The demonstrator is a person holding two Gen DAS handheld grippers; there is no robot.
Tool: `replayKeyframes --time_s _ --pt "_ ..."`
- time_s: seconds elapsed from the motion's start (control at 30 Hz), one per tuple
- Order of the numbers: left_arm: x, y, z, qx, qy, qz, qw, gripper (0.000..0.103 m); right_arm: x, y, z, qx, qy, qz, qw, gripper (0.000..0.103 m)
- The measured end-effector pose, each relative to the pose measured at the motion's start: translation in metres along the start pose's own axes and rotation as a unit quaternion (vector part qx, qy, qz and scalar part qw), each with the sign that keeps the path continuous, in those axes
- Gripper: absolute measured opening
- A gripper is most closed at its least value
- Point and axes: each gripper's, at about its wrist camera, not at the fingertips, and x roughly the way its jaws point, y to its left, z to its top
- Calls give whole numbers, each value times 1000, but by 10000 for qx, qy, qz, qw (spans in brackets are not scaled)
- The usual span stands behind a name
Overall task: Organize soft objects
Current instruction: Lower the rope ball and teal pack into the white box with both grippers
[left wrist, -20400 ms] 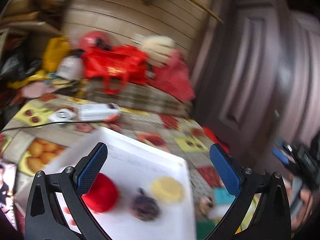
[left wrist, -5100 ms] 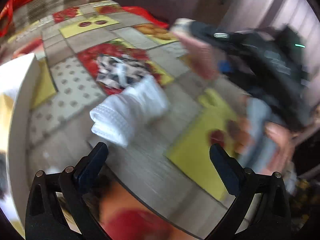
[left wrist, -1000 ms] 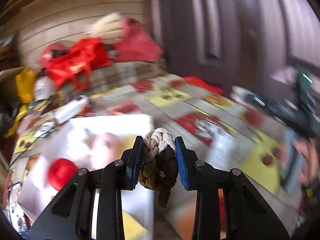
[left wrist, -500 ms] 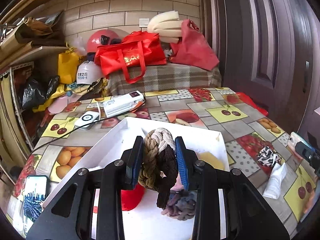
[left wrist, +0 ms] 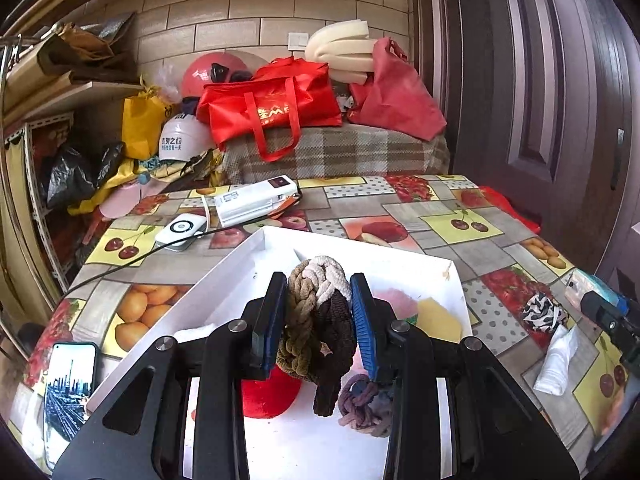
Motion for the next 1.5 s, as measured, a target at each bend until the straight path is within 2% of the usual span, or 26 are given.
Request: replayKeyframes --time_s 0.4,0.73,1.0,1.23,1.4,1.5 --pt "4 11 -1 -182 109 56 9998 32 22 46 -3 -543 214 449 9973 79" --pt "14 15 -6 -105 361 233 9990 32 40 99 -8 -1138 333 905 9888 79" --pt "25 24 -10 -235 600 275 9975 33 69 126 -9 -1287 770 1236 9809 79" --pt "25 28 -11 -222 600 349 9973 33 96 131 -9 -1156 1219 1241 9779 78" --pt "26 29 -11 -229 609 375 9972 33 114 136 -1 -1316 1064 904 9814 78" --pt "24 33 -11 -241 561 454 9971 34 124 133 1 -1228 1150 810 9824 78"
